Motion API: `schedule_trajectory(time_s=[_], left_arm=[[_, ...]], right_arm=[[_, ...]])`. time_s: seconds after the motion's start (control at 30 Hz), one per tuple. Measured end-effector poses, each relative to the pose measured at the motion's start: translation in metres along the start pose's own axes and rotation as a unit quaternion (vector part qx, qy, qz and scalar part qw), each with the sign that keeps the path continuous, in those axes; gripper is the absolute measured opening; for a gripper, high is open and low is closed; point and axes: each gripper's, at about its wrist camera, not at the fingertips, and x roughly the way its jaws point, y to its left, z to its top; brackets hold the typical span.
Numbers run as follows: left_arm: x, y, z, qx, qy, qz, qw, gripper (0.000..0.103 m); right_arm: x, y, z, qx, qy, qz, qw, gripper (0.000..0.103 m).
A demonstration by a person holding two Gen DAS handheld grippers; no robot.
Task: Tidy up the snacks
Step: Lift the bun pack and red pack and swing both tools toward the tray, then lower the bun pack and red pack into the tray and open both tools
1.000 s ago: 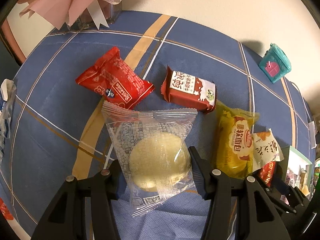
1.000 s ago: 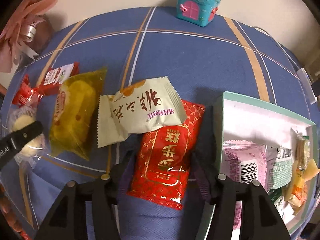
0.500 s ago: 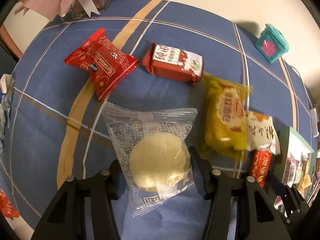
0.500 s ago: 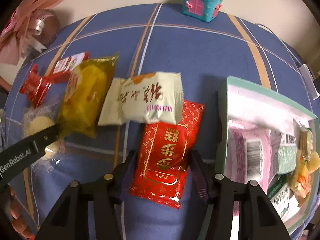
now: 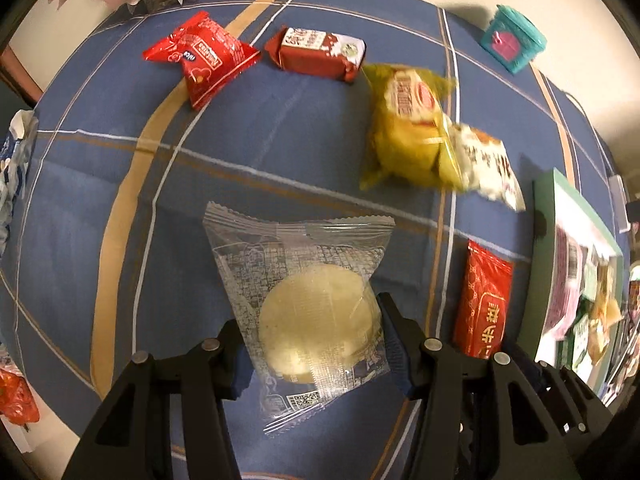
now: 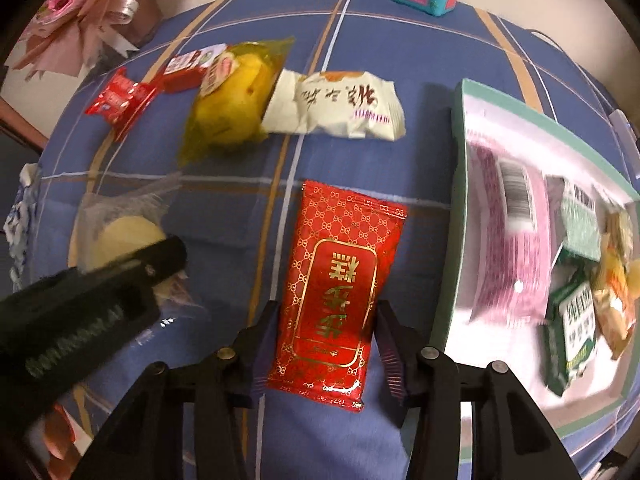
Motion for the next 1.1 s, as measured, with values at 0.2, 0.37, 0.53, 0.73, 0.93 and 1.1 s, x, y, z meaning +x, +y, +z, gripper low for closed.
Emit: schedule_trajectory(time_s=[0.2,0.37,0.53,0.73,0.93,1.1], left_arm=[[-0.021,-0.004,-0.016,-0.005,-0.021,-0.004,0.9997,0.056],[-0.04,-0.009,-0.027,-0.013,-0.041,-0.011,0.999,0.056],[-0.052,-0.012,-0.027,-0.009,-0.06,-0.011,0.9981,0.056],[-0.061,-0.016,-0.02,-0.007,-0.073,-0.018,0.9972,0.056],[-0.07,-0.046,-0.022,0.012,-0.086,-0.023,0.9959,0.056],[-0.073,-0.1,-0.034,0.078,-0.088,-0.033,0.9925,0.056]], right_arm=[[-0.01,-0.003,-0.024,0.01,-0.01,0.033,0.999,0.05],[-0.035,-0.01,-0.029,0.014,-0.03,0.052,0.998,0.049],[-0.057,-0.021,-0.033,0.014,-0.045,0.065,0.997,0.049],[-0.08,-0.042,-0.04,0.024,-0.061,0.064,0.996,0.049],[-0.094,-0.082,-0.034,0.065,-0.084,0.04,0.994,0.049],[-0.102,-0.138,-0.034,0.125,-0.095,0.006,0.987,0.049]])
